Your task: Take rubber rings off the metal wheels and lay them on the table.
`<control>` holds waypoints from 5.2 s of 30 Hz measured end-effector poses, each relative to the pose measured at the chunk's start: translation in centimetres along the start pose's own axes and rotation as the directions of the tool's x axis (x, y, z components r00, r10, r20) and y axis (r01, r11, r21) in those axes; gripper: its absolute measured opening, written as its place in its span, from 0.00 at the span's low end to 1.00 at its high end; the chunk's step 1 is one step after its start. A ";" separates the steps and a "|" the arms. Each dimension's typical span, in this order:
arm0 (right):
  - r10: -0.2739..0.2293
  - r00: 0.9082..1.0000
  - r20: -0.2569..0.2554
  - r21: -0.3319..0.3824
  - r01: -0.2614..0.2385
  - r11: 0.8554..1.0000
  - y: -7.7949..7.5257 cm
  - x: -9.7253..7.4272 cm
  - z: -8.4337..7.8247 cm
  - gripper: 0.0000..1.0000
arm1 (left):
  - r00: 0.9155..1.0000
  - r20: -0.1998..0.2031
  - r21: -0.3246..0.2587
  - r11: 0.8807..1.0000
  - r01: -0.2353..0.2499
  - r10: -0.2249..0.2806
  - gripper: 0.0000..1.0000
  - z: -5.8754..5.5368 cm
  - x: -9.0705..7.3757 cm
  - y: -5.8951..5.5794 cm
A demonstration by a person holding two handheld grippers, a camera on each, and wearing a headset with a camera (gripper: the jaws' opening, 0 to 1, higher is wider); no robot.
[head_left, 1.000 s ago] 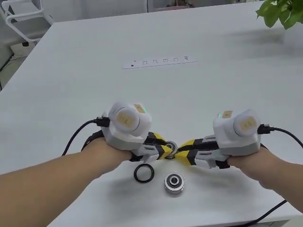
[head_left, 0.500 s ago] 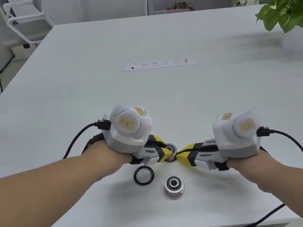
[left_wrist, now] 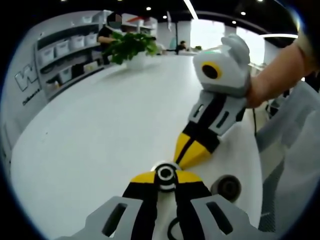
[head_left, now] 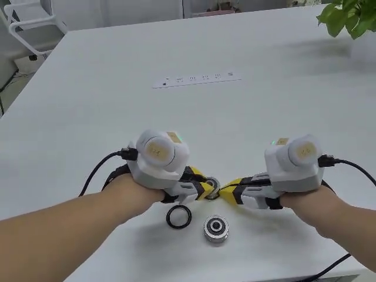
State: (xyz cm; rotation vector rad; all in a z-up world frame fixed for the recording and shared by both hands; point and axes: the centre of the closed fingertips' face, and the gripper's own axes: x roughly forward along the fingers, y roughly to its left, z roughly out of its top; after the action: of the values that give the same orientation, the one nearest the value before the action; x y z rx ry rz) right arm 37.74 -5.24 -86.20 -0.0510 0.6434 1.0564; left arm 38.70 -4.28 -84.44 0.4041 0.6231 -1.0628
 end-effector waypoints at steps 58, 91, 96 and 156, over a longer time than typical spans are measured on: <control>0.022 0.998 0.054 0.196 -0.032 0.980 -0.1 -1.2 1.4 0.00 | 1.000 -0.015 0.033 0.999 -0.017 0.018 0.12 0.0 0.0 0.0; 0.043 0.988 0.148 0.167 -0.068 0.984 1.3 -1.8 4.8 0.00 | 1.000 -0.018 0.027 0.999 -0.024 0.025 0.12 0.0 0.2 0.1; 0.039 0.993 0.110 0.135 -0.054 0.989 1.0 -1.8 3.4 0.00 | 1.000 -0.016 0.029 0.999 -0.023 0.023 0.12 0.0 0.2 0.0; 0.083 0.996 -0.033 -0.121 -0.086 0.989 0.0 0.0 0.3 0.07 | 1.000 -0.011 0.016 1.000 -0.019 0.020 0.12 0.0 0.1 0.0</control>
State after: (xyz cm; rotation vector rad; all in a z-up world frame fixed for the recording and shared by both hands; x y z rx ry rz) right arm 37.86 -5.18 -85.97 -0.1458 0.6095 1.1781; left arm 38.75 -4.35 -84.56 0.4300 0.6201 -1.0480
